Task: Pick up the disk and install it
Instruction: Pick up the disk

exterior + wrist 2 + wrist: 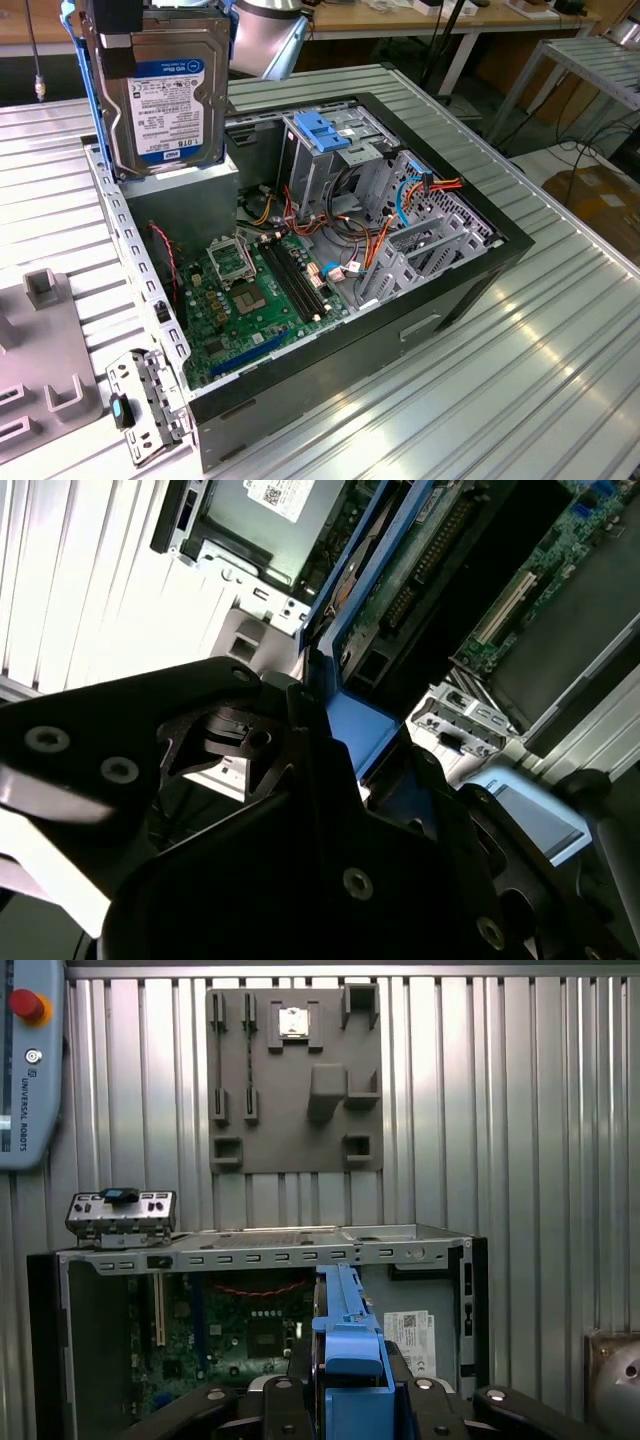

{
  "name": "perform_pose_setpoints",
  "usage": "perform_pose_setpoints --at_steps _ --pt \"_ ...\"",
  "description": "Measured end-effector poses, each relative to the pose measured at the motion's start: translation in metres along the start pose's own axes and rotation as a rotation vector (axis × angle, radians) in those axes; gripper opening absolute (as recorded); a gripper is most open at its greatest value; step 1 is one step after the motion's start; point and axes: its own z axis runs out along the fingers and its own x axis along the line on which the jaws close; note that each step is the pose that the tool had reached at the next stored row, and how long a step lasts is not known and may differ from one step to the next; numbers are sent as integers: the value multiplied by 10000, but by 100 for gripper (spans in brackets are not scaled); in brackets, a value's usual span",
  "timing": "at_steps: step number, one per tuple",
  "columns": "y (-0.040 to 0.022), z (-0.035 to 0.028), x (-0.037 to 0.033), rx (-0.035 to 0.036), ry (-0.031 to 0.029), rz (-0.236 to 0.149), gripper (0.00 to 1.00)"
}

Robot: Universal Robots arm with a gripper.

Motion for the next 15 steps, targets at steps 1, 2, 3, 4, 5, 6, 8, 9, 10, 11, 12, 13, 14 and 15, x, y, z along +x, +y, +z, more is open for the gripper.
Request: perform_pose_setpoints --at_steps 1,2,3,4,5,6,8,9,10,11,12,13,14,15 --pt "-15 1 12 0 0 0 37" --pt "-27 2 20 -1 1 0 37" --pt "-37 3 26 -1 1 -1 37" --pt "-47 4 31 -2 2 0 37" --pt "-61 6 36 0 0 -1 37" --pt "-73 8 40 0 0 -1 37" --pt "-110 11 48 0 1 0 37" --pt "-127 12 51 -1 1 0 37" --pt "-144 15 57 1 -1 1 37" --pt "-156 17 62 1 -1 0 37" --pt "-180 19 69 0 1 -1 37" --pt "-199 21 75 0 1 -1 37" --pt "-229 24 82 -1 3 0 37" --pt "-250 27 94 -1 6 0 37"
